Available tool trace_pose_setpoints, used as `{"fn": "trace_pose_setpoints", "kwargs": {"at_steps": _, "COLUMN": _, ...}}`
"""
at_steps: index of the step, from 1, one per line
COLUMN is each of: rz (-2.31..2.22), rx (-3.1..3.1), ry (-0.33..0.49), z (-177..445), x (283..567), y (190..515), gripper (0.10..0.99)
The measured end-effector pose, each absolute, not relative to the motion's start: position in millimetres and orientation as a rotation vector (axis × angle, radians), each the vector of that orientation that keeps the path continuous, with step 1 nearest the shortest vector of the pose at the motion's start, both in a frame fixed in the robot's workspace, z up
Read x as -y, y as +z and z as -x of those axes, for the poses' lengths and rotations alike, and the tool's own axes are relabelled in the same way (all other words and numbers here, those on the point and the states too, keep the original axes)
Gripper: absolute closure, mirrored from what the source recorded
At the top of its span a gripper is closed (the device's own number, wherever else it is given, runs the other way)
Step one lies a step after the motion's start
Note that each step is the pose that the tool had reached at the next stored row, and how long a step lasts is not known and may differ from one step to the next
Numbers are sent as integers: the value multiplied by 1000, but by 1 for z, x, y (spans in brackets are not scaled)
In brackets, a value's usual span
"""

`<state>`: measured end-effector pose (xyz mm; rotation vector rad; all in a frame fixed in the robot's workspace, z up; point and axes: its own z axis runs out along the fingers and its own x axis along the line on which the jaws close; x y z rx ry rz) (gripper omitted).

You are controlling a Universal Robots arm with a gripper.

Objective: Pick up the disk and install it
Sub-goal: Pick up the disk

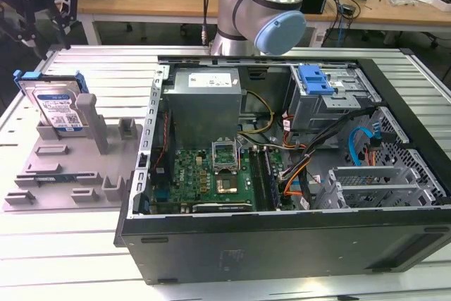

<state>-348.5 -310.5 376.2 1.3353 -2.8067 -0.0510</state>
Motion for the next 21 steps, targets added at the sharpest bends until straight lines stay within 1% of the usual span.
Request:
{"fn": "trace_pose_setpoints", "kwargs": {"at_steps": 10, "rz": -1651, "rx": 2623, "ry": -28, "z": 349, "x": 311, "y": 374, "gripper": 604}}
{"fn": "trace_pose_setpoints", "kwargs": {"at_steps": 21, "rz": -1776, "rx": 2538, "ry": -1, "z": 349, "x": 310, "y": 371, "gripper": 604}}
